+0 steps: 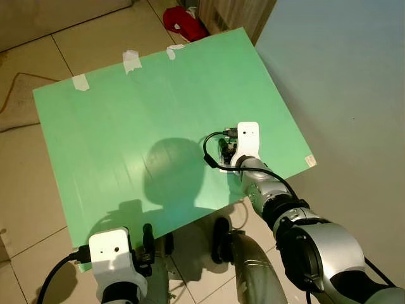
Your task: Hang keys on a hook
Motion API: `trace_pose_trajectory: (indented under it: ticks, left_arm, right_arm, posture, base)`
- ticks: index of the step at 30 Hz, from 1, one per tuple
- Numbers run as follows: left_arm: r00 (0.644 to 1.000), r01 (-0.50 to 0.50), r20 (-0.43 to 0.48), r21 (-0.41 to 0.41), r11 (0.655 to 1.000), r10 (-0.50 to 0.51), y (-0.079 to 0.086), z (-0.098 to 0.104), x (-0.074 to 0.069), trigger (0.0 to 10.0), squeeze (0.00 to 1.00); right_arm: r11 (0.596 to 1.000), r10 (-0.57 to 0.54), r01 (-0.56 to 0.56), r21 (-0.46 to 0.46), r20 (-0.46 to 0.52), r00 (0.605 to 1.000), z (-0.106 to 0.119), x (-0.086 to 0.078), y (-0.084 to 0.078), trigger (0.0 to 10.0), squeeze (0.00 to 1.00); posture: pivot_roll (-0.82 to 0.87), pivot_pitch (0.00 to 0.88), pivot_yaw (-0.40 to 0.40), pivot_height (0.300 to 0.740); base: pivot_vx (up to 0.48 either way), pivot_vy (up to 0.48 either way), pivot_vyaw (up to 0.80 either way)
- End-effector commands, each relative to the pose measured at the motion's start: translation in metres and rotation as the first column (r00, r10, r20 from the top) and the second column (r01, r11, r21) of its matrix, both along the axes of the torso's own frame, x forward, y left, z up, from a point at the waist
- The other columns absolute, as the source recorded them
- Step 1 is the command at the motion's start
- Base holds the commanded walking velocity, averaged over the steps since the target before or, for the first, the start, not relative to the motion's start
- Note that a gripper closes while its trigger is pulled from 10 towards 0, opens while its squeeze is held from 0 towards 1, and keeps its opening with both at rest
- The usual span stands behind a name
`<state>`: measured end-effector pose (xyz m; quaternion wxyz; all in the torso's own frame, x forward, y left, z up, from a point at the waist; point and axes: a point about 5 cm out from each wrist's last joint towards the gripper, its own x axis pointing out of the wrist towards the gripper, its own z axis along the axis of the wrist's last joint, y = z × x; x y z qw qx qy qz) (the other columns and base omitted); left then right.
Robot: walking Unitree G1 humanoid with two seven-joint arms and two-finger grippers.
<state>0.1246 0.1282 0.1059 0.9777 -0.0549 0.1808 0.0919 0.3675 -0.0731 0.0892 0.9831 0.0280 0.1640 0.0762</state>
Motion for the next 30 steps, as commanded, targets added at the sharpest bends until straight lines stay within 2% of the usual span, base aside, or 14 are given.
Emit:
trace_pose_trajectory:
  ticks: [1, 21, 30]
  left_arm:
    - [0.999, 0.022, -0.033, -0.038, 0.999, -0.024, -0.013, -0.002, -0.005, 10.0, 0.00]
    - [0.999, 0.024, -0.024, -0.041, 0.999, -0.025, -0.014, -0.004, 0.002, 10.0, 0.00]
    - [0.999, 0.029, -0.012, -0.035, 0.999, -0.030, -0.013, -0.004, 0.007, 10.0, 0.00]
  right_arm:
    - [1.000, -0.018, 0.019, 0.012, -0.077, 0.997, -0.018, -0.010, -0.002, 0.0, 0.00]
    - [0.997, 0.055, -0.050, 0.066, -0.085, 0.995, -0.018, -0.011, 0.005, 0.0, 0.00]
    - [0.992, 0.073, -0.070, 0.108, -0.026, 0.997, -0.002, -0.003, 0.010, 0.0, 0.00]
  posture:
    - [0.38, 0.497, -0.083, 0.740]
    - [0.35, 0.498, -0.098, 0.740]
    - [0.33, 0.481, -0.102, 0.740]
  base:
    - [0.000, 0.000, 0.00]
    - [0.000, 0.000, 0.00]
    - [0.000, 0.000, 0.00]
